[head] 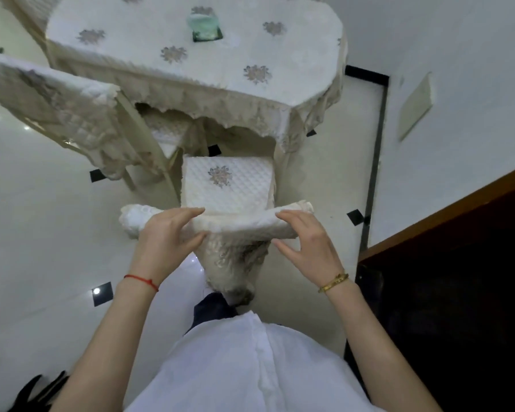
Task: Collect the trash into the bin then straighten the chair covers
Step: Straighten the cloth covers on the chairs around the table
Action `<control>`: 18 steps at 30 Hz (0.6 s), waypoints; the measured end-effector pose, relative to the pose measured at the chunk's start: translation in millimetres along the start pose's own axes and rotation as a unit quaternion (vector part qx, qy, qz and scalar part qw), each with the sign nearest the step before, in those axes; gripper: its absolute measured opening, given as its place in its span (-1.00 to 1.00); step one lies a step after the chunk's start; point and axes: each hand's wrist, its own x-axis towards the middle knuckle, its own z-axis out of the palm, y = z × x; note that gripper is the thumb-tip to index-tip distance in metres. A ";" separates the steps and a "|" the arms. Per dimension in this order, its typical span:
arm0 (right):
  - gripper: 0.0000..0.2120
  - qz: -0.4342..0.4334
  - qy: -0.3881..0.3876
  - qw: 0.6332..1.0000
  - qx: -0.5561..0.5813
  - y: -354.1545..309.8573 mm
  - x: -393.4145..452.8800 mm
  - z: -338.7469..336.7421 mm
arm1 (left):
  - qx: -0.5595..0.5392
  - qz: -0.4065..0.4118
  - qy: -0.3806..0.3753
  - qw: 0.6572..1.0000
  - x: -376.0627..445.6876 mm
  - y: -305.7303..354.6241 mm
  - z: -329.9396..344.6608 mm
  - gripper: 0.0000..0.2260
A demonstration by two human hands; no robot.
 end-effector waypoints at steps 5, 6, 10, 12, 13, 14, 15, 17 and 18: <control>-0.49 -0.036 -0.069 0.997 0.018 -11.1 55.0 40.5 | -0.005 0.026 -0.057 0.998 21.1 -51.4 -5.4 -0.52; -0.48 -0.038 -0.088 0.995 0.025 -12.7 63.0 48.4 | -0.002 0.037 -0.069 0.997 25.2 -60.5 -5.5 -0.48; -0.44 -0.041 -0.148 0.987 0.038 -19.9 81.3 75.6 | -0.013 0.058 -0.129 0.990 35.0 -90.4 0.5 -0.45; -0.43 -0.041 -0.146 0.988 0.012 -21.6 83.2 84.0 | -0.034 0.061 -0.147 0.987 38.2 -100.2 5.8 -0.46; -0.43 -0.028 -0.142 0.989 0.005 -22.5 83.8 86.3 | -0.046 0.063 -0.151 0.985 40.6 -103.9 7.8 -0.47; -0.43 -0.011 -0.138 0.990 0.004 -23.1 84.1 87.6 | -0.057 0.064 -0.156 0.984 43.3 -106.9 9.6 -0.49; -0.42 0.006 -0.134 0.991 0.006 -23.7 84.5 87.9 | -0.069 0.064 -0.163 0.982 46.4 -109.3 11.2 -0.51; -0.42 0.021 -0.127 0.992 0.007 -23.4 84.8 87.7 | -0.092 0.064 -0.177 0.978 52.0 -113.7 13.4 -0.53; -0.42 0.021 -0.125 0.992 0.005 -23.6 85.0 87.0 | -0.100 0.066 -0.181 0.976 53.9 -115.9 14.3 -0.52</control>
